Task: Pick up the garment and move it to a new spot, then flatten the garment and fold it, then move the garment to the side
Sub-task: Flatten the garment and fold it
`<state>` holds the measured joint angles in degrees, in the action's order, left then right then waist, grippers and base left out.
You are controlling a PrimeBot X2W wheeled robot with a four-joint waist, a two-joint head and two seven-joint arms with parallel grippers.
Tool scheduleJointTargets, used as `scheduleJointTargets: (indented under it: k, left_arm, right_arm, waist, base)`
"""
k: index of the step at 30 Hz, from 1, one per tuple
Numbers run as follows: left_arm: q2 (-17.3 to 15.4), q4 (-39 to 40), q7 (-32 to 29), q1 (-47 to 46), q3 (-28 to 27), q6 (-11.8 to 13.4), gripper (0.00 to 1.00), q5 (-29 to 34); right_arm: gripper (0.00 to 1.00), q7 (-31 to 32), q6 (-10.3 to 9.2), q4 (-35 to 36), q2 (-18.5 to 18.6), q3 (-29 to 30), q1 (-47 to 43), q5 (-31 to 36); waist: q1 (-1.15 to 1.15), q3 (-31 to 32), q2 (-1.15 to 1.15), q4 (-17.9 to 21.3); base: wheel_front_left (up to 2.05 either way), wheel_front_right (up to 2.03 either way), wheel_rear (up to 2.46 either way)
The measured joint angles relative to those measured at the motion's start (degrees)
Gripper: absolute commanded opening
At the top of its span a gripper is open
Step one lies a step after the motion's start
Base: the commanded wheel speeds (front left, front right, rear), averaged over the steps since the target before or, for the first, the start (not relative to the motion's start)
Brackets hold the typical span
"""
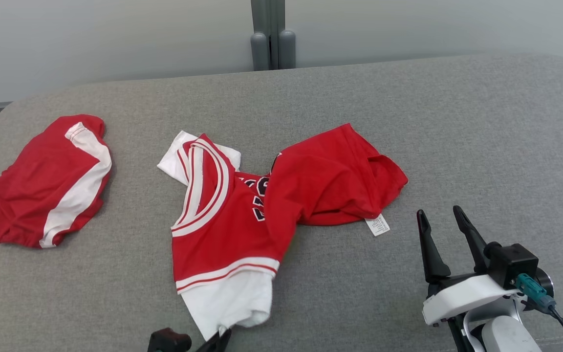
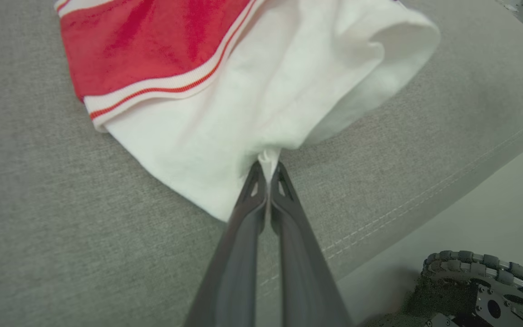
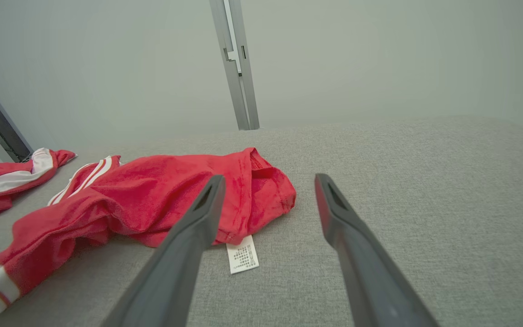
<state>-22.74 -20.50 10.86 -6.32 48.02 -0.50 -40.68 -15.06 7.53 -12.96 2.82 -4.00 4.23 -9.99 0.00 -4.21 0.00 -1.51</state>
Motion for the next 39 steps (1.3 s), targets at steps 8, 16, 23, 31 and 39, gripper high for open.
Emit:
scheduleJointTargets:
  k: [8, 16, 23, 31, 39]
  left_arm:
    - [0.9, -0.6, 0.7, 1.5, 0.2, 0.1, 1.0, -0.7]
    - [-0.3, 6.7, 3.8, 1.1, -4.6, 1.6, 1.0, 0.9]
    - [-0.4, 13.6, 4.2, 1.1, -17.8, 4.6, 1.0, 4.2]
    - [5.1, 17.4, 4.2, 3.8, -36.3, 3.8, 1.0, 11.9]
    - [11.5, 16.0, 4.2, 6.0, -47.2, -1.1, 1.0, 18.2]
  right_arm:
    - [1.0, 0.0, 0.0, -0.4, 0.0, -0.2, -0.2, 0.0]
    - [1.0, 0.0, 0.0, -0.6, 0.0, 0.5, -1.3, 0.1]
    - [1.0, 0.0, 0.0, -0.7, 0.0, 0.5, -1.4, 0.2]
    - [1.0, 0.0, 0.0, -1.0, 0.0, 0.3, -1.2, 0.4]
    - [1.0, 0.0, 0.0, -1.9, 0.0, 0.2, -0.3, 0.5]
  waist:
    - [0.0, 0.9, 0.0, -0.3]
    - [0.0, 2.2, 0.0, -0.4]
    - [0.0, 2.4, 0.0, -0.8]
    - [0.0, 1.6, 0.0, -0.8]
    - [0.0, 0.7, 0.0, -1.1]
  base:
    - [0.0, 0.0, 0.0]
    - [0.0, 0.0, 0.0]
    - [0.0, 0.0, 0.0]
    - [0.0, 0.0, 0.0]
    - [0.0, 0.0, 0.0]
